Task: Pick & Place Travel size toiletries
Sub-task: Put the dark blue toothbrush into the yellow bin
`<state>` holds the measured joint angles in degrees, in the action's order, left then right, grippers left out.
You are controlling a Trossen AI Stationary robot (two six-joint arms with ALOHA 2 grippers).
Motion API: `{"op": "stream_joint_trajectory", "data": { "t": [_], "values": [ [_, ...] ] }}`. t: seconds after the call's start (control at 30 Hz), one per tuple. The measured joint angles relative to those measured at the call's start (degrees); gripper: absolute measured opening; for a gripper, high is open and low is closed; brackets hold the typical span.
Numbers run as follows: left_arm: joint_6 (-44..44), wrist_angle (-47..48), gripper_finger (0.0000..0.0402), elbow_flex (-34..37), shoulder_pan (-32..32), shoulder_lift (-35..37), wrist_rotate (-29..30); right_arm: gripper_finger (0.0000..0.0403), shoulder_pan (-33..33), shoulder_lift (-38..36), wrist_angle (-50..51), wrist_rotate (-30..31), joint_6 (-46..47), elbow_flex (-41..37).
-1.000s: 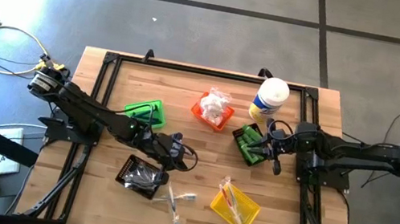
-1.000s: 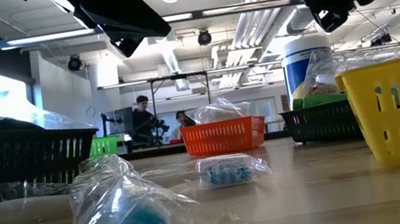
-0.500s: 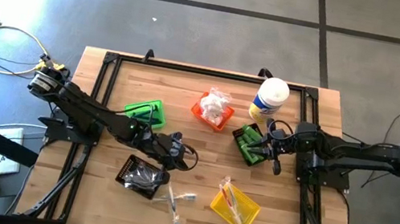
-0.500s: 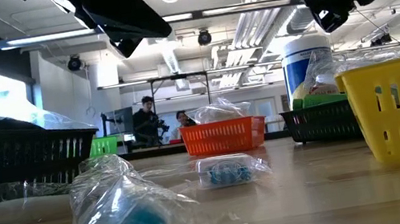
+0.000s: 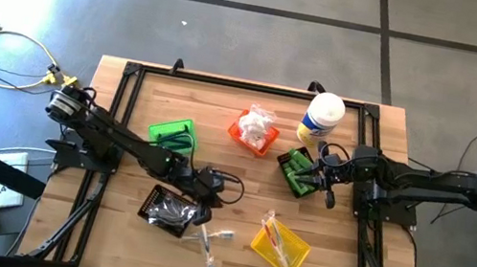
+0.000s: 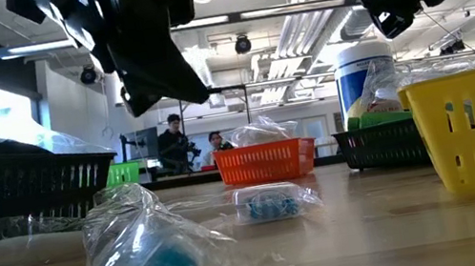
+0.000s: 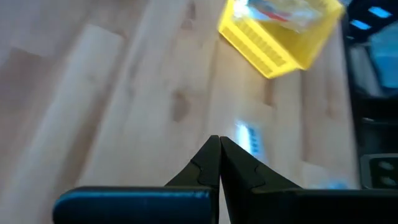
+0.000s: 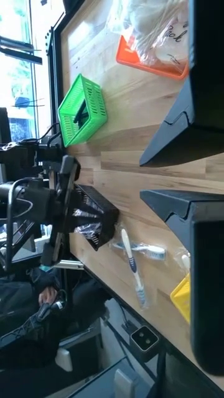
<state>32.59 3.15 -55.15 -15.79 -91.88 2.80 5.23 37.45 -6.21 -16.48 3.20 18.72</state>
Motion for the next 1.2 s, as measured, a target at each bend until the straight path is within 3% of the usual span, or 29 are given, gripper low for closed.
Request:
{"op": "stream_joint_trajectory", "data": {
  "t": [0.17,0.4,0.57,1.0,1.2],
  "values": [
    [4.44,2.61,0.0001,-2.35,-0.65,-0.02,-5.91,0.0061,0.00,0.00,0.01,-0.01,0.00,0.00],
    [6.57,10.71,0.0000,-7.20,-4.39,-2.27,-0.87,0.0061,0.00,-0.02,0.09,0.01,-0.29,0.00],
    [0.15,19.89,0.0000,-12.07,-6.56,-3.12,2.73,0.0061,0.00,-0.01,0.50,0.01,-0.42,-0.02],
    [-7.91,22.19,0.0000,-19.60,-8.58,-7.60,5.34,0.0061,0.00,0.00,1.75,0.01,-0.26,-0.02],
    [-12.24,36.97,0.0000,-26.59,-8.59,-12.55,5.57,0.0061,0.00,-0.02,1.34,0.01,-0.33,0.00]
  ]
}}
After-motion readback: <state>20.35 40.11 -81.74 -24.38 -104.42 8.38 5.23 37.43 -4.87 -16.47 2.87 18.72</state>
